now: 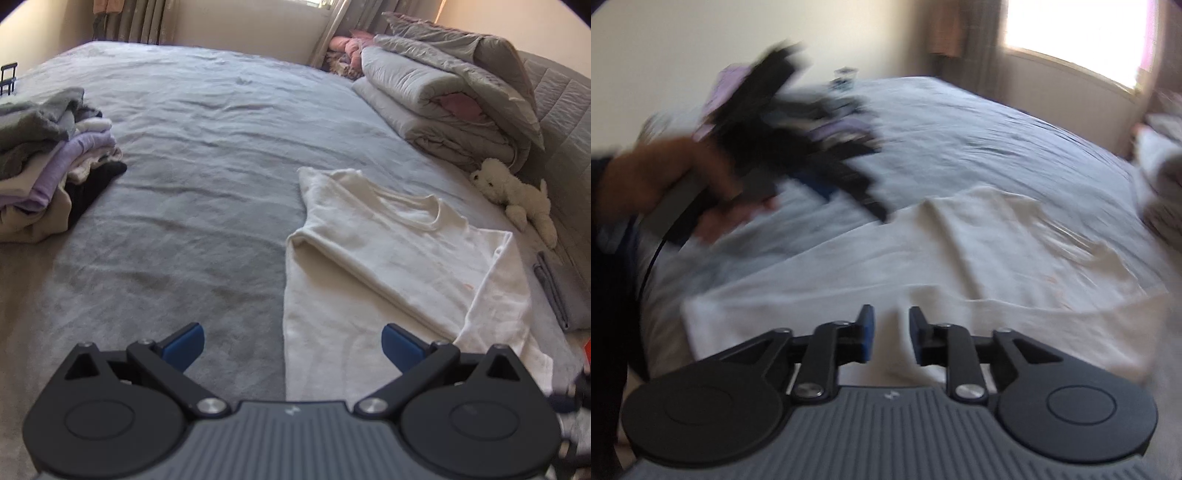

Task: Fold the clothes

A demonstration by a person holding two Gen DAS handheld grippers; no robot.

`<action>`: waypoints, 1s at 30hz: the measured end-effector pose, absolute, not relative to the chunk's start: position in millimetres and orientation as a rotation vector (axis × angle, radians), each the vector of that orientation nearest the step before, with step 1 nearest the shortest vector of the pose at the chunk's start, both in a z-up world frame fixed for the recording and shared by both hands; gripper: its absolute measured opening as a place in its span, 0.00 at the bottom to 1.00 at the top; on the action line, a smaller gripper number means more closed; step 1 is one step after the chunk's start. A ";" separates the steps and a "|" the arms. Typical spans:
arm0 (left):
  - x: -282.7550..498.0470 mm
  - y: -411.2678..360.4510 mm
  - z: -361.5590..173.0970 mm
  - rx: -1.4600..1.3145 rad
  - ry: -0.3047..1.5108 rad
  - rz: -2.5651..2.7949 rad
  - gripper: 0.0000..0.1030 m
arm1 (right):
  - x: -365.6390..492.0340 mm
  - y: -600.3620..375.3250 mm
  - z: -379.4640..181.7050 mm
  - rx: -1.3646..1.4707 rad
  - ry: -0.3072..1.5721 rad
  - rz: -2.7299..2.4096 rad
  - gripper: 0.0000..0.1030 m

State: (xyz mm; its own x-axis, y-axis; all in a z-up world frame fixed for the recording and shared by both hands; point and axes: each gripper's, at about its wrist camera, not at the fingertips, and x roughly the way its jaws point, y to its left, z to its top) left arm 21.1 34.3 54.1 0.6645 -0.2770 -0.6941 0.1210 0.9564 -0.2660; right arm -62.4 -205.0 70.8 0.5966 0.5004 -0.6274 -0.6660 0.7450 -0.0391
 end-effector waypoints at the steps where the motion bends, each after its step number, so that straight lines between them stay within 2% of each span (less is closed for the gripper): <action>1: 19.7 32.4 55.2 -0.201 0.806 -0.239 0.99 | -57.6 -209.7 71.1 -0.253 0.642 0.663 0.30; 4: 15.6 24.5 56.6 -0.191 0.788 -0.286 0.99 | -52.0 -215.2 68.0 -0.227 0.664 0.621 0.32; 8: 7.8 9.1 55.4 -0.173 0.779 -0.374 0.96 | -55.6 -196.7 52.6 -0.336 0.692 0.614 0.40; 10: 3.9 1.7 55.4 -0.150 0.773 -0.403 0.93 | -57.4 -187.5 44.9 -0.391 0.706 0.610 0.41; 11: 2.5 -0.8 55.4 -0.140 0.773 -0.414 0.91 | -58.3 -182.8 41.0 -0.418 0.713 0.608 0.37; 12: 1.9 -1.8 55.6 -0.138 0.772 -0.423 0.88 | -59.2 -178.2 37.2 -0.445 0.720 0.606 0.28; 13: 1.9 -1.2 55.8 -0.145 0.773 -0.431 0.87 | -60.6 -175.7 36.4 -0.456 0.715 0.605 0.16; 18: 4.6 13.4 56.6 -0.304 0.782 -0.495 0.81 | -75.4 -187.7 70.9 -0.325 0.537 0.647 0.16; 22: 4.9 16.2 55.6 -0.370 0.788 -0.533 0.79 | -85.4 -178.6 73.1 -0.329 0.509 0.710 0.16; 27: 7.9 8.7 48.1 -0.362 0.837 -0.548 0.48 | -84.6 -169.8 60.8 -0.338 0.532 0.703 0.16; 30: 9.4 11.4 46.2 -0.402 0.850 -0.571 0.42 | -85.0 -167.6 65.1 -0.302 0.495 0.696 0.16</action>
